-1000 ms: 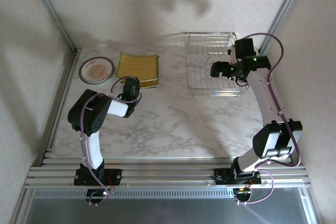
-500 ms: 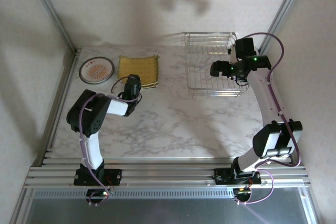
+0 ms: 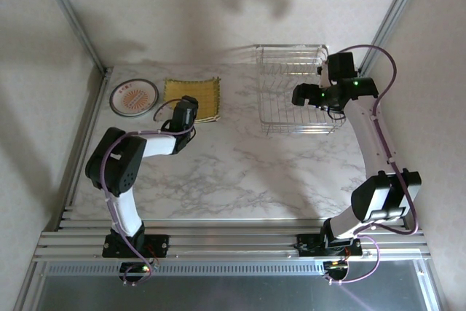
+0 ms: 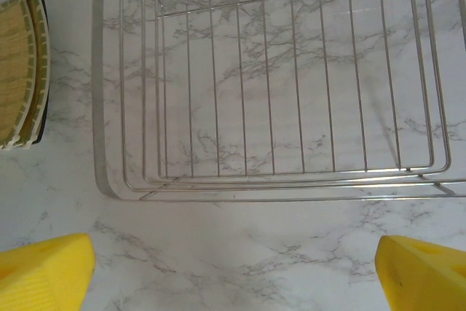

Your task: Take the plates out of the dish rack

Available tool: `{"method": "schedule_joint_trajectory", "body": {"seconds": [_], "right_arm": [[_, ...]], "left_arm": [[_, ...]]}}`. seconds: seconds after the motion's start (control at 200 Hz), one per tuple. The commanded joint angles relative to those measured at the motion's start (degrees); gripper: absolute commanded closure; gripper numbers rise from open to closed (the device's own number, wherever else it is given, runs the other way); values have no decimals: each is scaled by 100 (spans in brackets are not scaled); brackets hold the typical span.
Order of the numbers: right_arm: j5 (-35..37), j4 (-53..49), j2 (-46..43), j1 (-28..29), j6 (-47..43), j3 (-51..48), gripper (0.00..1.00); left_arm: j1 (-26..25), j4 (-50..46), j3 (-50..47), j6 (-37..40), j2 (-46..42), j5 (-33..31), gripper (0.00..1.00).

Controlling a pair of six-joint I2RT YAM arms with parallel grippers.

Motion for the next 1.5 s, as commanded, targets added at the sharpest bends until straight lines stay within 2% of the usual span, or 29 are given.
{"method": "schedule_joint_trajectory", "body": {"seconds": [0.0, 0.29, 0.445, 0.566, 0.626, 0.701, 0.751, 0.801, 0.891, 0.991, 1.061, 1.131, 1.281, 1.457, 1.497], "right_arm": [[-114, -25, -196, -27, 47, 112, 1], [-184, -14, -270, -28, 116, 185, 1], [-162, 74, -414, -21, 152, 19, 1], [-122, 117, -441, -24, 150, -101, 1], [-114, 191, -488, -22, 115, -195, 1], [-49, 481, -709, 2, -88, -521, 1], [121, 978, -1043, 50, -272, -1053, 1], [233, 1724, -1542, 68, -437, -1826, 1], [65, 3786, -2658, 155, -736, -3731, 1], [21, 6144, -3525, 307, -963, -5678, 1], [279, 7064, -3632, 388, -1005, -6516, 1], [468, 7404, -3405, 389, -1031, -6995, 1], [1031, 8585, -2671, 373, -1248, -7525, 1], [947, 9775, -1285, 203, -1334, -7444, 1], [1011, 9315, -1178, 177, -1355, -7160, 1]], "left_arm": [[-35, -479, 110, 419, -301, 77, 5], [10, -605, -212, 760, -620, 392, 1], [16, -1185, -37, 1126, -684, 747, 0], [-93, -1295, -271, 1387, -1049, 843, 0], [-105, -1228, -444, 1632, -1344, 999, 0], [-175, -1113, -616, 2343, -1927, 1037, 0], [-257, -1054, -733, 3023, -2425, 918, 0], [-392, -1040, -893, 3751, -3015, 515, 0], [-602, -670, -1483, 5195, -4052, -417, 0], [-564, 434, -2512, 6499, -5015, -1017, 0], [-441, 1164, -3208, 7146, -5427, -1102, 0], [-191, 1582, -3688, 7339, -5630, -1136, 0], [554, 2294, -4449, 7264, -5604, -978, 0], [1480, 3360, -4783, 7041, -4671, -237, 0], [1587, 3652, -4754, 7035, -4322, -56, 0]]}}
